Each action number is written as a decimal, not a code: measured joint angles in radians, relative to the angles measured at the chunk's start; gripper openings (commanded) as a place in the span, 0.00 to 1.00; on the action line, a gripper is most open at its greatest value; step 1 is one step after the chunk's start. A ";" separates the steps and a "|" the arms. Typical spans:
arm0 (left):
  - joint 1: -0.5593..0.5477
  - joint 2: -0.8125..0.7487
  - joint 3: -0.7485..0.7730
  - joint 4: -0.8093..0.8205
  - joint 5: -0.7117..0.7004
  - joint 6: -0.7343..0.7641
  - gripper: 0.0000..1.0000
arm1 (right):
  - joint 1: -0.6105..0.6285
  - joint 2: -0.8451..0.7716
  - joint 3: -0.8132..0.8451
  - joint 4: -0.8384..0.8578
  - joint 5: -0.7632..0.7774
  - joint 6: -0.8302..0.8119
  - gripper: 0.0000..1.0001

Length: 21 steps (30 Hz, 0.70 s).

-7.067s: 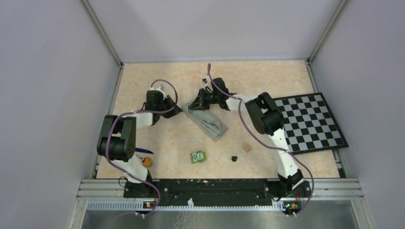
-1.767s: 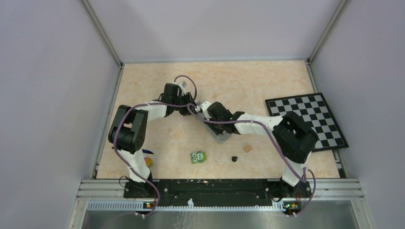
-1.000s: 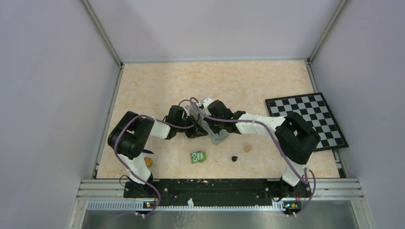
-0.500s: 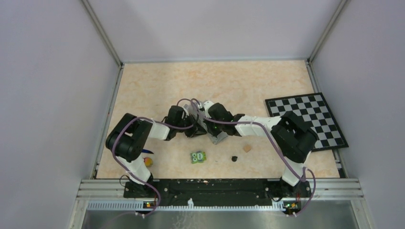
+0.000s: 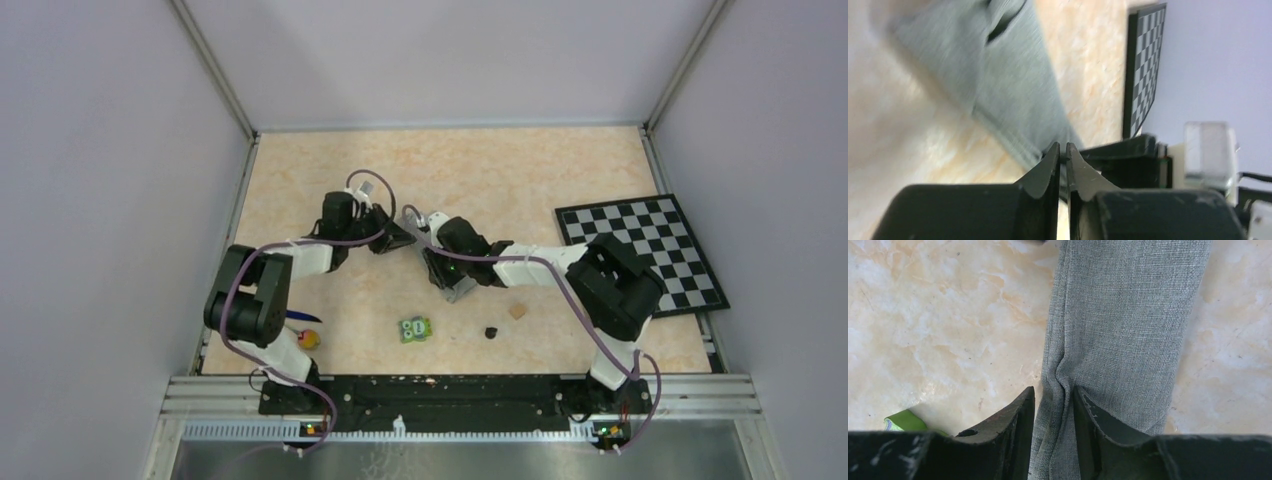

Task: Fold the napkin into a case and place the utensils inside
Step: Smooth out the smaller rectangle-folded napkin at the center of the board.

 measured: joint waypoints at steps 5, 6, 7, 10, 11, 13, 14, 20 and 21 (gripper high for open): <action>-0.035 0.151 0.159 0.025 0.021 0.020 0.01 | -0.002 -0.002 0.000 -0.001 -0.005 0.014 0.36; -0.042 0.188 0.179 0.026 0.022 0.023 0.00 | -0.002 -0.004 0.000 -0.004 -0.005 0.019 0.38; -0.047 0.219 0.188 0.025 0.022 0.027 0.00 | -0.004 -0.007 0.000 -0.010 -0.007 0.023 0.39; -0.054 0.300 0.196 -0.014 0.015 0.055 0.00 | -0.020 -0.027 0.000 -0.046 -0.041 0.048 0.42; -0.051 0.319 0.200 -0.022 0.034 0.055 0.00 | -0.034 -0.036 0.000 -0.056 -0.067 0.063 0.42; -0.045 0.324 0.218 -0.037 0.041 0.071 0.00 | -0.076 -0.049 0.002 -0.062 -0.138 0.097 0.42; -0.043 0.324 0.222 -0.040 0.037 0.081 0.00 | -0.100 -0.051 0.004 -0.059 -0.172 0.113 0.42; -0.042 0.324 0.224 -0.045 0.039 0.103 0.00 | -0.222 0.019 0.061 0.015 -0.406 0.246 0.29; -0.042 0.325 0.224 -0.044 0.039 0.103 0.00 | -0.230 0.053 0.083 0.043 -0.445 0.274 0.28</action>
